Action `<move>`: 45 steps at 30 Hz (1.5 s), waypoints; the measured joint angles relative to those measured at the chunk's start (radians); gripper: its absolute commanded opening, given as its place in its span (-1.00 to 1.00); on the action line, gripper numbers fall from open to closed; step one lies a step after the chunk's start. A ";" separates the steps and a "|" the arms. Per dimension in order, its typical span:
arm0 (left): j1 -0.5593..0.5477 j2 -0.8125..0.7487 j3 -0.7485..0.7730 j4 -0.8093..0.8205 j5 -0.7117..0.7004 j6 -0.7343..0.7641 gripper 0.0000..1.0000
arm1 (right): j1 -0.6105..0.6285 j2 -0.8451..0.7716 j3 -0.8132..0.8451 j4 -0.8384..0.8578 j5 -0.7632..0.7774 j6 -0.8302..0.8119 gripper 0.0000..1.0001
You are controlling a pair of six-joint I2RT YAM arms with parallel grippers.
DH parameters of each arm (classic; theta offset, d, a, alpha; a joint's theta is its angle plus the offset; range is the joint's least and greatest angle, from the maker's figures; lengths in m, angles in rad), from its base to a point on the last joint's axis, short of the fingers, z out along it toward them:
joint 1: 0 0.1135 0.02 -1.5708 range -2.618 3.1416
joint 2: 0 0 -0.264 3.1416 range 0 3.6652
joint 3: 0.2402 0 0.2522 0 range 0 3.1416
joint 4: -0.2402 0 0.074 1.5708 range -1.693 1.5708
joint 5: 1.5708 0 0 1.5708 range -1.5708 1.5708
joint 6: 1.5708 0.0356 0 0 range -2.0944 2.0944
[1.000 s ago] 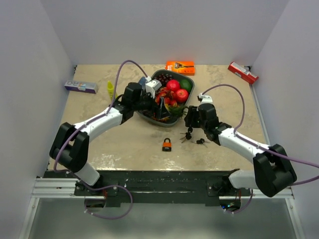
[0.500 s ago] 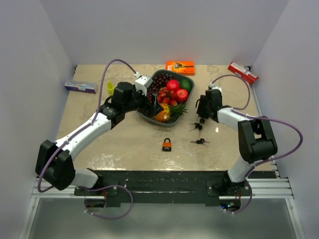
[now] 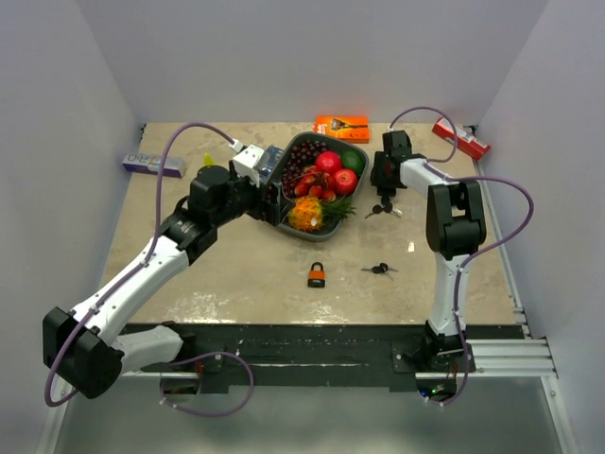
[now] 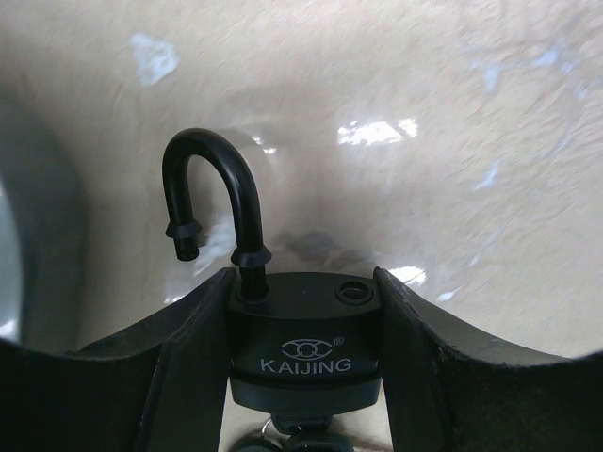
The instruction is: Unlock with the key
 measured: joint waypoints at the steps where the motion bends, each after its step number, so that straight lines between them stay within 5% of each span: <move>1: 0.000 -0.002 -0.007 -0.003 -0.003 0.003 0.99 | -0.010 0.014 0.024 -0.014 -0.001 -0.009 -0.92; 13: 0.000 -0.001 -0.025 -0.025 -0.006 0.011 0.98 | -0.080 0.057 0.105 -0.066 0.079 -0.121 -0.02; 24: 0.000 0.007 -0.025 -0.025 -0.004 0.012 0.99 | -0.079 0.057 0.103 -0.060 0.105 -0.155 0.60; 33: 0.000 -0.005 -0.029 -0.026 -0.009 0.019 0.99 | -0.082 -0.020 0.007 -0.054 0.100 -0.146 0.72; 40: 0.000 -0.060 -0.060 -0.026 -0.055 0.019 0.99 | -0.033 -0.401 -0.291 -0.041 0.085 -0.082 0.71; 45: 0.000 -0.083 -0.088 -0.028 -0.089 0.019 0.98 | 0.165 -0.632 -0.425 -0.040 0.095 -0.016 0.67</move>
